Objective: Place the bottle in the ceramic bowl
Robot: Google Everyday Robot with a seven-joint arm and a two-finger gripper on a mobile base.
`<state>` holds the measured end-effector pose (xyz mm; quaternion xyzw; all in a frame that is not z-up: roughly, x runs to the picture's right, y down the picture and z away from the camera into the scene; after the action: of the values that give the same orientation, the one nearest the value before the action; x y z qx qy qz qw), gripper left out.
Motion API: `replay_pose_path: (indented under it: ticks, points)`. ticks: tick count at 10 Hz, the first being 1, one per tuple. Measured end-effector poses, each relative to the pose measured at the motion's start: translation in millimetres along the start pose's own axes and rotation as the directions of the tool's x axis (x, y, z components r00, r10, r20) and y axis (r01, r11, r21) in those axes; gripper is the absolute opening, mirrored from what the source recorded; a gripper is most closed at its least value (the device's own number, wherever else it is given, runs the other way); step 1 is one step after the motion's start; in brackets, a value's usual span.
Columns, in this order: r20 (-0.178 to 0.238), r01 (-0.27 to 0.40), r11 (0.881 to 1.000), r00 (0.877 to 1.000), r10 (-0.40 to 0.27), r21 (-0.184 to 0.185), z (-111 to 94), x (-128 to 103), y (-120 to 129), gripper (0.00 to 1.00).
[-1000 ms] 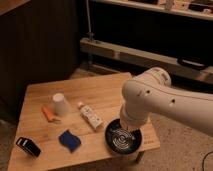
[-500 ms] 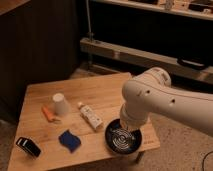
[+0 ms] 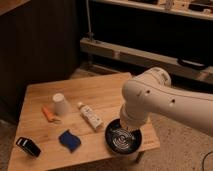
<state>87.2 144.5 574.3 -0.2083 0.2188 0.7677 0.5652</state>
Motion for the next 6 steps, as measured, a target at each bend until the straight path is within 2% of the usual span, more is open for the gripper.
replay_pose_path:
  ticks: [2,4,6]
  points:
    - [0.009,-0.007,1.0,1.0,0.007,0.001,-2.2,-2.3,1.0,0.3]
    - [0.036,-0.007,1.0,0.999,0.007,-0.003,-14.5,-18.4,2.7,0.3]
    - [0.053,0.045,0.998,0.998,-0.042,-0.039,-35.2,-60.4,6.3,0.3]
